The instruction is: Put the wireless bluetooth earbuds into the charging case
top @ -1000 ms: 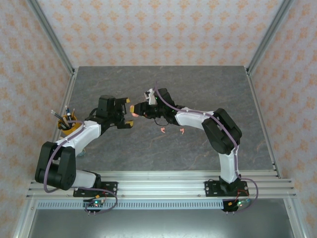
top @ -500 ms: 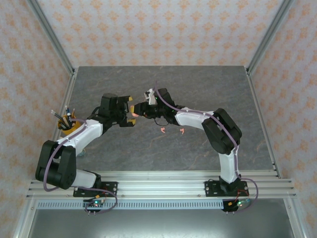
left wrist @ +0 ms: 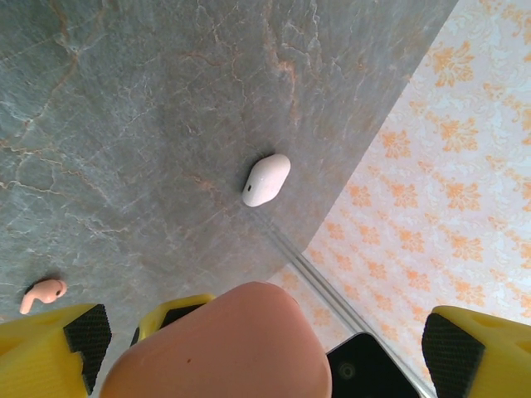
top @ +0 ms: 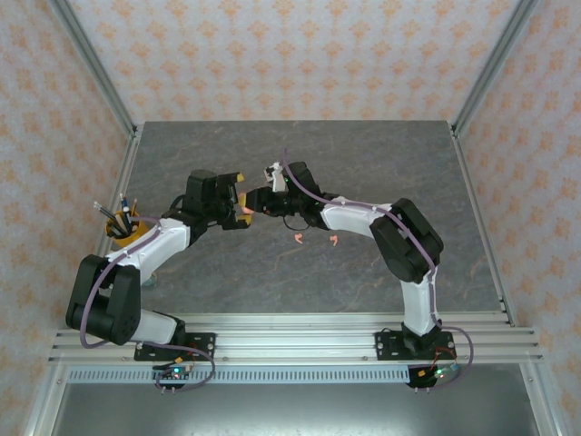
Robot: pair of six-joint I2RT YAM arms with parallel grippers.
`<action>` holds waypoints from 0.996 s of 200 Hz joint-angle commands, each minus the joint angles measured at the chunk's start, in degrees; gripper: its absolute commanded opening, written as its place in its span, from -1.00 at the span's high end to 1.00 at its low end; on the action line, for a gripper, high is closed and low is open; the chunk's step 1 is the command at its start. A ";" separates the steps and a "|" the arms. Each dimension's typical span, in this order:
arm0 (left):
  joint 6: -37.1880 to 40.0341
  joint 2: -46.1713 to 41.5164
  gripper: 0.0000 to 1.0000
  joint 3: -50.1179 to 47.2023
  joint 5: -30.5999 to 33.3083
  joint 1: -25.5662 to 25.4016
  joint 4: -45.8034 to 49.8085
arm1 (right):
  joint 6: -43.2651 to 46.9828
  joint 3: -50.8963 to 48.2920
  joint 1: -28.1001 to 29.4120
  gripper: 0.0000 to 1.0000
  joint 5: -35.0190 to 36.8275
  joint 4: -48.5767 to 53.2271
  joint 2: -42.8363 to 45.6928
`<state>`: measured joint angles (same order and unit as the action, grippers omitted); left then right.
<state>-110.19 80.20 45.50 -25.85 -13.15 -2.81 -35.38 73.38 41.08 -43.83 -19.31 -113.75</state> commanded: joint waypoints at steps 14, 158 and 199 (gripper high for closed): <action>-2.29 0.03 -0.99 -0.58 2.06 -0.40 -1.94 | 3.65 -0.13 -0.30 0.63 1.97 -0.88 0.17; 1.21 1.80 -0.95 0.55 3.35 -0.11 0.93 | 6.21 -2.43 -0.30 0.64 5.00 -0.16 2.29; 11.04 -1.33 -1.00 1.21 4.28 5.39 9.37 | 7.26 -3.39 -0.38 0.63 8.67 4.58 4.65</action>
<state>-106.89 81.65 45.39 -23.86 -11.40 -0.86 -30.28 70.52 41.04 -38.65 -17.87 -112.46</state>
